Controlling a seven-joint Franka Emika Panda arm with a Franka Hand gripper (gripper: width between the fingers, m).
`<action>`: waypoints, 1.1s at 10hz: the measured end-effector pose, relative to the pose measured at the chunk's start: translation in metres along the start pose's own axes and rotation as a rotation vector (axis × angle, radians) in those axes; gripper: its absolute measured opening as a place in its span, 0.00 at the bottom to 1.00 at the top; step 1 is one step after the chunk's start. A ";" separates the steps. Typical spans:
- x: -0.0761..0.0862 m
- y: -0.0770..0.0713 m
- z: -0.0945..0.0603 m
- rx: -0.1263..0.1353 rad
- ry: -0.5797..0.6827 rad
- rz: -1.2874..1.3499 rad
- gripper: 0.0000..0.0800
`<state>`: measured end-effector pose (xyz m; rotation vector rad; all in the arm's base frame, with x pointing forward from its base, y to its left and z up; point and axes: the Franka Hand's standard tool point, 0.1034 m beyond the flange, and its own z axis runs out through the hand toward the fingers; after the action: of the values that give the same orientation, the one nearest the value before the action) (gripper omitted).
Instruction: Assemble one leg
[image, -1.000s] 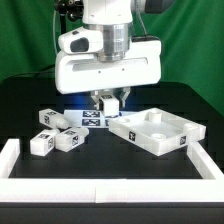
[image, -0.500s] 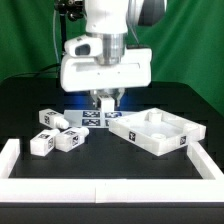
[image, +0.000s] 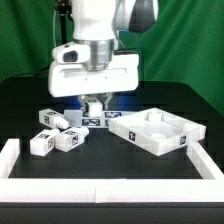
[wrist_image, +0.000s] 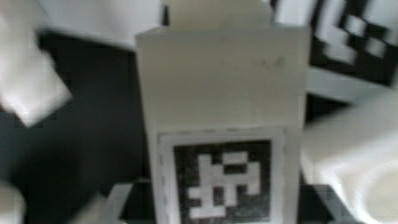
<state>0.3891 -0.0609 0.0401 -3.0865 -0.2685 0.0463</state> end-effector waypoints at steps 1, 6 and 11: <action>-0.005 0.004 0.005 -0.002 -0.003 -0.005 0.36; -0.025 0.004 0.033 -0.008 -0.023 0.011 0.36; -0.013 -0.009 0.033 -0.009 -0.017 0.008 0.36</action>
Offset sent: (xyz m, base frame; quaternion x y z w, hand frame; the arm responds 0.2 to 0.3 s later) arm -0.0068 0.0119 -0.0240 -0.0292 0.0279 0.0044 0.9992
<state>0.3735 -0.0529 0.0078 -3.0971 -0.2578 0.0717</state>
